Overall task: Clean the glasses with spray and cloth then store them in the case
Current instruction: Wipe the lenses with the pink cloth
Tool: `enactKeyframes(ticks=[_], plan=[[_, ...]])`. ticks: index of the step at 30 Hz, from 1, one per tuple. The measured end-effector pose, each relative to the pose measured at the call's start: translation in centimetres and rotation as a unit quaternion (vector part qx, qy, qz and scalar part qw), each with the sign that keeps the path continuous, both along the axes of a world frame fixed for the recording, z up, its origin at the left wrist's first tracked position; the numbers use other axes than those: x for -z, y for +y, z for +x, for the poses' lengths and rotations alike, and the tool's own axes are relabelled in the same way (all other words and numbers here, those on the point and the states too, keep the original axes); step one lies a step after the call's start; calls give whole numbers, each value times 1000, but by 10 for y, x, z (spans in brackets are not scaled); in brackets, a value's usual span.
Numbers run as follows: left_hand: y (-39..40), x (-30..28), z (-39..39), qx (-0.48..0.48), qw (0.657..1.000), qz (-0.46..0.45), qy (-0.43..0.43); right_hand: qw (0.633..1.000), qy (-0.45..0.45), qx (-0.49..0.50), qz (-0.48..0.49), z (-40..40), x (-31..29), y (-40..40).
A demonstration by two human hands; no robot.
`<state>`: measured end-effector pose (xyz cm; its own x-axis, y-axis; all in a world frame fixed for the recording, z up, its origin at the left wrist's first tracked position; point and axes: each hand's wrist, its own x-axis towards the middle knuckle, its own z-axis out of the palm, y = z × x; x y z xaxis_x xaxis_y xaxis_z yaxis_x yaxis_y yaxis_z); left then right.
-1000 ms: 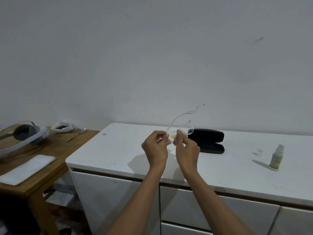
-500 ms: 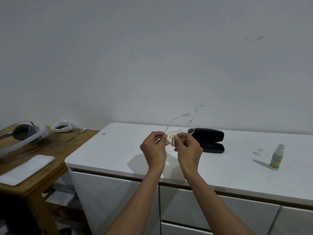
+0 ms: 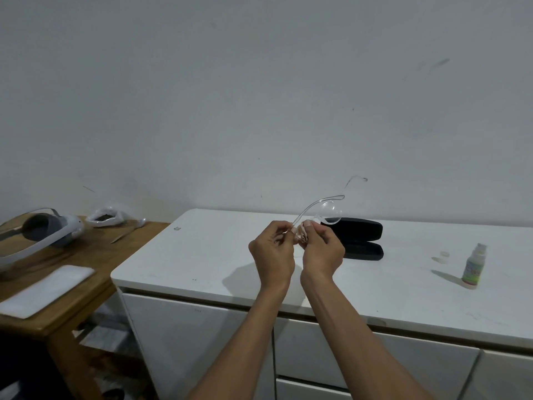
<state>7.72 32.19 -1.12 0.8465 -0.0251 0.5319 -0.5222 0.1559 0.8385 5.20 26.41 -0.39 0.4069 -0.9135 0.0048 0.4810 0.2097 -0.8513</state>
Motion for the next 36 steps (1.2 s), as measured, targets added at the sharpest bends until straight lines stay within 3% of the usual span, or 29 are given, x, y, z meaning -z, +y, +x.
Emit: enactKeyframes(ticks=[4,8,12,20,25,36], plan=[[1,-1,4,-11,1000,5,-9,999,5,-39,-15,-1,-1,-3],[9,-5,15,-20,1000,14,-11,981,52,-137,-124,-11,4,-14],[15,-4,19,-17,1000,-2,16,952,108,-170,-229,-19,10,-17],[18,0,15,-13,999,-16,43,929,159,-85,-323,-24,15,-14],[19,-3,13,-7,999,-22,47,933,133,-32,-334,-25,19,-10],[18,-2,10,-10,1000,-6,29,873,263,113,-395,-22,26,-7]])
